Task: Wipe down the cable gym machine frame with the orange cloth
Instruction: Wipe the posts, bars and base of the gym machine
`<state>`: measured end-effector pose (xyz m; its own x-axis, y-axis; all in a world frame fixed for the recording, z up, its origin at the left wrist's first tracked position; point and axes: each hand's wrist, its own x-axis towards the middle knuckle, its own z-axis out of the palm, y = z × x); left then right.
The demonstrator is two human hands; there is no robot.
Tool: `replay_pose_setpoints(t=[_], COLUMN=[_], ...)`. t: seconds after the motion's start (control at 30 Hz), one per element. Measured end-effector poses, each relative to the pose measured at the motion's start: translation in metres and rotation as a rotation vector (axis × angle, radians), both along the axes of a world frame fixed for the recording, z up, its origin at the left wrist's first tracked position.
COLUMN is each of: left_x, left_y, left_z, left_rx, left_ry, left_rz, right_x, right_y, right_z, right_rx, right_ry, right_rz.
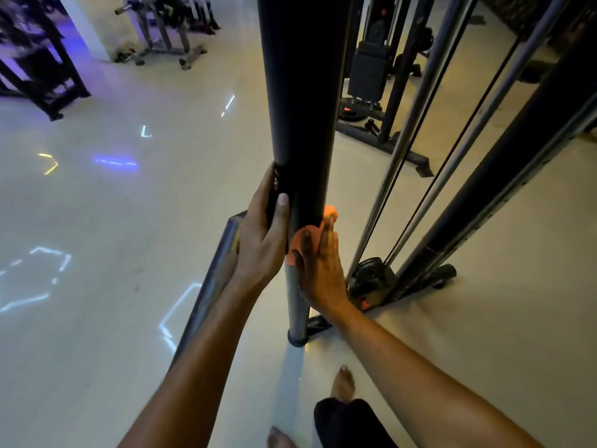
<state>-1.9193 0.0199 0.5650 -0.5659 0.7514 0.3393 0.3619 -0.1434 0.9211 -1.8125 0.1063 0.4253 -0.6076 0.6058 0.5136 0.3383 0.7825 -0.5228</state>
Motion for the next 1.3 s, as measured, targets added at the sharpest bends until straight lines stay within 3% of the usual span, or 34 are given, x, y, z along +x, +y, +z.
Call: replay_pose_setpoints(t=[0.1,0.23,0.33,0.43,0.53,0.63,0.8,0.93,1.07,1.2,1.3], left_x=[0.002,0.013,0.02,0.027,0.039,0.05,0.064,0.079,0.093,0.08,0.059], left_y=[0.005,0.007,0.009,0.007,0.005,0.004,0.008,0.006,0.004,0.009,0.018], left_z=[-0.005,-0.005,-0.005,-0.008,-0.019,-0.032,-0.05,-0.076,-0.098,-0.106,-0.114], left_rx=[-0.006,-0.008,-0.021,-0.032,-0.063,-0.087,-0.087,-0.068,-0.153,-0.19,-0.179], left_ry=[0.016,-0.017,-0.028,-0.037,0.007,0.085,0.128,0.105,-0.11,-0.524,-0.642], left_rz=[0.0,0.02,0.076,0.161,0.205,0.282,0.435,0.525,0.633,0.608,0.579], right_x=[0.004,-0.012,-0.013,0.001,0.017,0.021,0.003,0.012,0.027,-0.001,-0.005], right_y=[0.001,0.007,0.02,0.029,0.026,0.029,0.034,0.045,0.048,0.051,0.05], right_z=[0.0,0.061,0.076,0.049,0.027,0.017,0.032,-0.017,-0.045,-0.005,-0.013], right_rx=[-0.099,-0.111,-0.085,0.029,-0.045,-0.122,-0.002,-0.002,-0.071,-0.018,0.027], right_ry=[0.006,0.162,0.139,0.008,-0.008,0.05,0.184,0.089,-0.024,0.138,0.163], right_rz=[0.062,0.042,0.044,0.185,0.169,0.238,0.241,0.322,0.361,0.346,0.328])
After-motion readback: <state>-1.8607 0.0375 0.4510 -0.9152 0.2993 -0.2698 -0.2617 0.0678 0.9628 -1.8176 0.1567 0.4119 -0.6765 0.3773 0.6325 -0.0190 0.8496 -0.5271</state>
